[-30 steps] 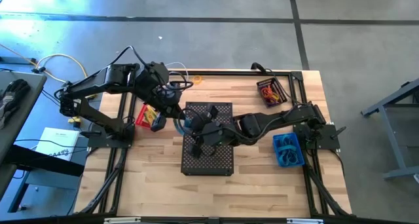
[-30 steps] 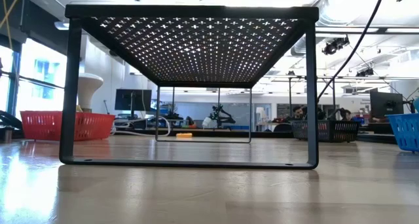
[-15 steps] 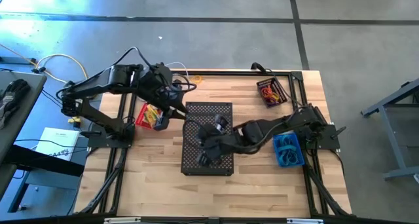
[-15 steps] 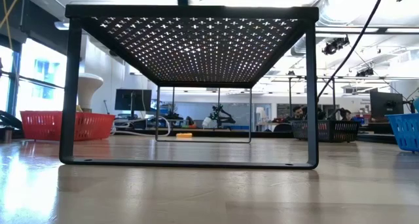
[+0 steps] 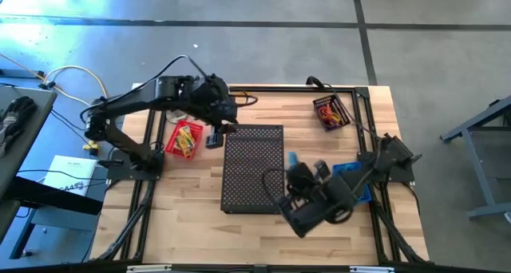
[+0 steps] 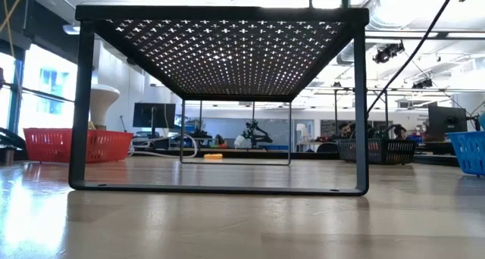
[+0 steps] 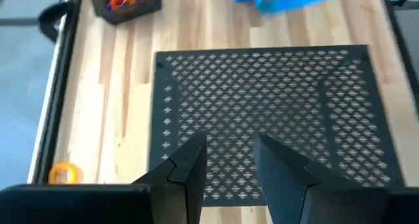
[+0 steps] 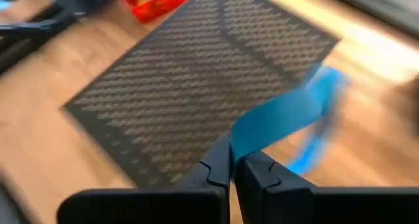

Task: Pick & Place Office Desk Supplies
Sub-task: Put the blue rubber band into the blue bin

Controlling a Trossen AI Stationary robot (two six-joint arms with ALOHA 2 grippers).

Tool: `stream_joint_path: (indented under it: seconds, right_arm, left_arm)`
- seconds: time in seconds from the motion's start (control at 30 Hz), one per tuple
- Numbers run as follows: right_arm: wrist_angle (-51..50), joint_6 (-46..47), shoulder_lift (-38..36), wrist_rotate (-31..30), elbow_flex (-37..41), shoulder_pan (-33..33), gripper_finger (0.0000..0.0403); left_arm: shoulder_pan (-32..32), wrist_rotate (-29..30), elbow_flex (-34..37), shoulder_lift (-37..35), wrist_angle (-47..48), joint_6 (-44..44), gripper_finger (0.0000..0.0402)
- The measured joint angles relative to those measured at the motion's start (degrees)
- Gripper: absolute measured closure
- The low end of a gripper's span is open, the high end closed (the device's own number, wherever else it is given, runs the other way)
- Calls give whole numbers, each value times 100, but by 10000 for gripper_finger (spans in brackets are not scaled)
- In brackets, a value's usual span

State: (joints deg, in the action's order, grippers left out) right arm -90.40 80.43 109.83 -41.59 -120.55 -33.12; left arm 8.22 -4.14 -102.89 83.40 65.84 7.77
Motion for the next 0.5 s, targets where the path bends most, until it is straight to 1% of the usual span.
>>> stream_joint_path:
  seconds: [0.07,0.13,0.2,0.3,0.4,0.5]
  right_arm:
    - [122,79,-96,33,161,-104,400]
    - [46,402,-164,15,180,-285,400]
    - [51,514,-258,50,281,-312,400]
    - [54,762,-345,315,548,-375,400]
    - [47,1062,-542,747,896,-351,400]
    - [42,1516,-833,1092,1408,-354,400]
  left_arm:
    - [141,0,0,74,-1,0,282]
    - [292,1,0,141,2,0,282]
    - [483,-2,0,196,32,4,282]
    - [770,-15,0,272,57,141,281]
    - [1056,-53,0,336,79,186,281]
    - [1347,-343,0,393,120,190,281]
